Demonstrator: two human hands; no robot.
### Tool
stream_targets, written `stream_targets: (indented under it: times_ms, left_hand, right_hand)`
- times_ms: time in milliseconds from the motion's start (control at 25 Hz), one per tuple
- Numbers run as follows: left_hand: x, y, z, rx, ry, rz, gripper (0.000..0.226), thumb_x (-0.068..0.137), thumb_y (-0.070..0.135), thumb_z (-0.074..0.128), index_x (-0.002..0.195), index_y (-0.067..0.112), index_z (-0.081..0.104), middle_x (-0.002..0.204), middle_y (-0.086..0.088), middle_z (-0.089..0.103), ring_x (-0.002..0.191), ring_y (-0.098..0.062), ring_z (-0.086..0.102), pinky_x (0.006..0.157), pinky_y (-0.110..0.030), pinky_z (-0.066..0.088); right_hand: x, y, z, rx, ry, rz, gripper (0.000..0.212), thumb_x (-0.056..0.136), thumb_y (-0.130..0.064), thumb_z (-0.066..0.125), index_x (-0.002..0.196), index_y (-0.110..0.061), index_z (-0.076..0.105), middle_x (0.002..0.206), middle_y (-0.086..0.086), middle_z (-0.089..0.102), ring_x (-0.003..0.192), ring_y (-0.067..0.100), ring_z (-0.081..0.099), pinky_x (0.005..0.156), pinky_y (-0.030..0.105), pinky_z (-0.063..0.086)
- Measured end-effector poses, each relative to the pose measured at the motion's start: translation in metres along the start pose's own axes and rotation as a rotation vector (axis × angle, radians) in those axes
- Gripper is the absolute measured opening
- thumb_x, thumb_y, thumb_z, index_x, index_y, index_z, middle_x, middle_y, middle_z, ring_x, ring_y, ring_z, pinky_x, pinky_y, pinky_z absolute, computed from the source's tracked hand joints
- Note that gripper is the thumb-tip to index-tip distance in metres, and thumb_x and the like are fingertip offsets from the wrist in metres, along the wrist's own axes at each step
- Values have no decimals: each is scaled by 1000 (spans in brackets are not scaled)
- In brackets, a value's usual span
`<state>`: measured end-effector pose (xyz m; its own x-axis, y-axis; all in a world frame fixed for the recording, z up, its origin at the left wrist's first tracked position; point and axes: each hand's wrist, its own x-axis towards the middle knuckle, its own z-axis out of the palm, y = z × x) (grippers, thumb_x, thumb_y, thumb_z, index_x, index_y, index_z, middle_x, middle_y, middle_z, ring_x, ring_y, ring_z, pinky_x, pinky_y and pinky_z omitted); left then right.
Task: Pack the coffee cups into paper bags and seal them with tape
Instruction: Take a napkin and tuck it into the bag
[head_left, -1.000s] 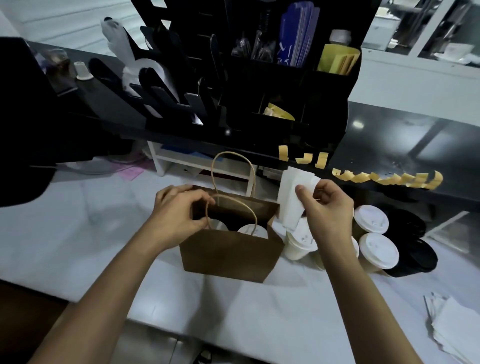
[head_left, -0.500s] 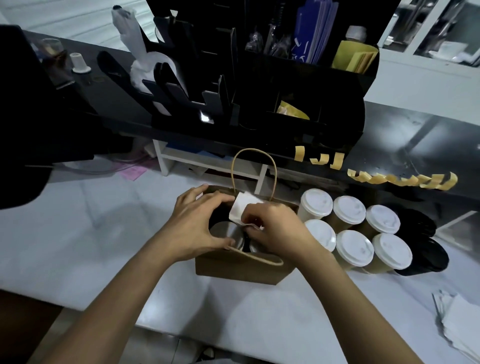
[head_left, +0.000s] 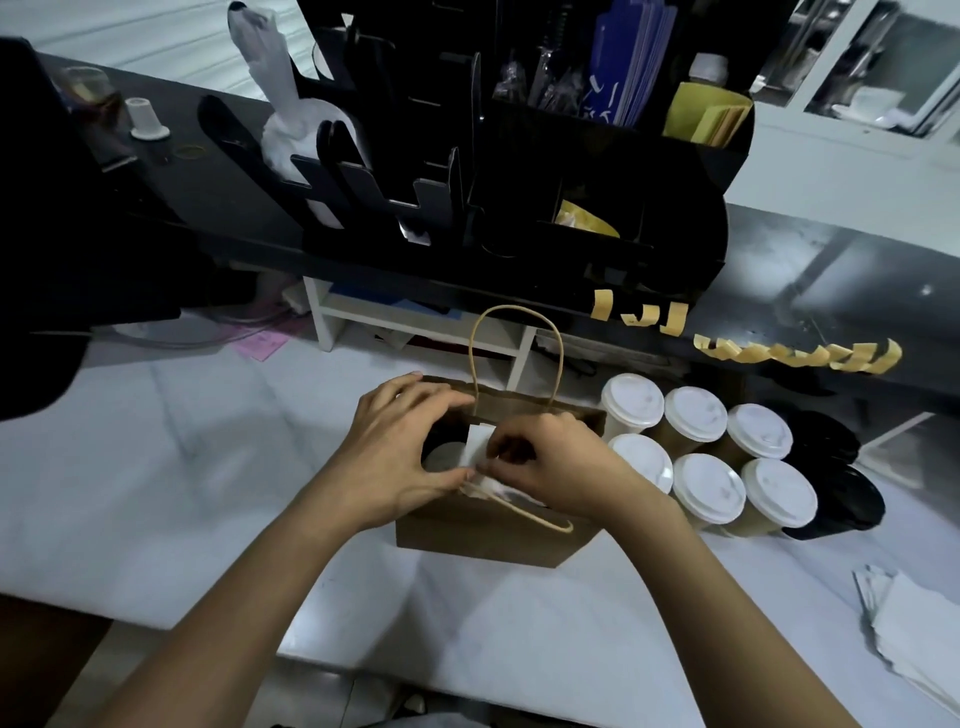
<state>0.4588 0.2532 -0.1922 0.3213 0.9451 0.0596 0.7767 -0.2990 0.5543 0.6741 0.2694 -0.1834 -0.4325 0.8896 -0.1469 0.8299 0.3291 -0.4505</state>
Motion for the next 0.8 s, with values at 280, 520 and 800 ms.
stream_targets:
  times_ms: [280,520,800]
  left_hand:
    - [-4,-6,-7,-119,211,-1,36,94,31,62,128,35,54,129,15,48,125,-8,35,96,-28,33]
    - [-7,-29,-10,-99,208,-171,9,98,36,55,100,29,61,111,12,55,112,-12,44,83,-28,35]
    - [-3,-29,2,-218,-57,-142,36,87,57,62,116,34,64,150,15,29,135,-8,32,102,-35,39]
  right_hand:
    - [-41,21,-14,195,644,202,7,98,-27,64,93,-25,68,85,-11,63,79,2,59,65,18,46]
    - [-58,41,3,312,671,446,45,103,-49,43,80,-21,70,94,-6,60,85,5,57,67,19,38]
    - [-55,39,17,475,499,336,34,95,-63,44,82,-48,71,126,-16,49,117,4,51,98,34,47]
